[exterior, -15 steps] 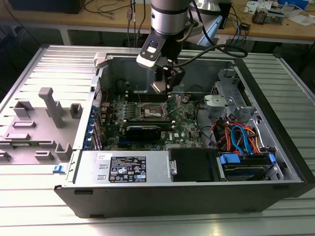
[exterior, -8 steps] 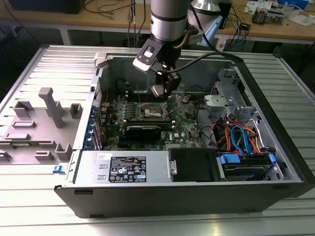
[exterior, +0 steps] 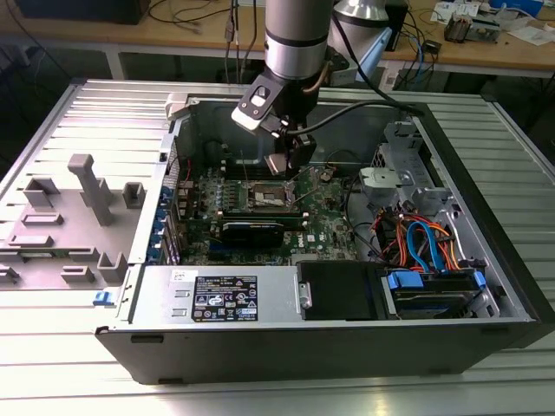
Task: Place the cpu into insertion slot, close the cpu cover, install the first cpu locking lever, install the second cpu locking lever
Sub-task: 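Place the cpu into insertion slot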
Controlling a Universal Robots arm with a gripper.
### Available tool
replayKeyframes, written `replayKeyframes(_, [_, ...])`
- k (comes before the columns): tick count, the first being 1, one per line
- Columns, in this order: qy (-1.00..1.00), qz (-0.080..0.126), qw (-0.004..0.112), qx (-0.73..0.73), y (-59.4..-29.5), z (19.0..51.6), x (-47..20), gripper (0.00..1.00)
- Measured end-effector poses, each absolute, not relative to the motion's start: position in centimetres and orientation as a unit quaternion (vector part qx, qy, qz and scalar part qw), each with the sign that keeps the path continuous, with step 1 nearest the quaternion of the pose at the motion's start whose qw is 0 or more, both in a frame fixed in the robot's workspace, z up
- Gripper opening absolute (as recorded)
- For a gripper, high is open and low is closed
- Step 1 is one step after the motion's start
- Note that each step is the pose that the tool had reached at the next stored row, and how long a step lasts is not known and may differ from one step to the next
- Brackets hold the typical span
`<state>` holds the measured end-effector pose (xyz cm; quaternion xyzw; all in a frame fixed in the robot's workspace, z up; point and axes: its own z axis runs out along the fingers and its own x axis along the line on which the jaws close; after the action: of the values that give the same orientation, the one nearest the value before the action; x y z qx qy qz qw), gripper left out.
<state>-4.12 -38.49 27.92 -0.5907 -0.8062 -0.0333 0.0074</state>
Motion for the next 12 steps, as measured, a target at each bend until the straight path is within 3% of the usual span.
replayKeyframes(12, [-0.799,-0.033,0.007,-0.600,-38.51,27.47,-4.23,0.54])
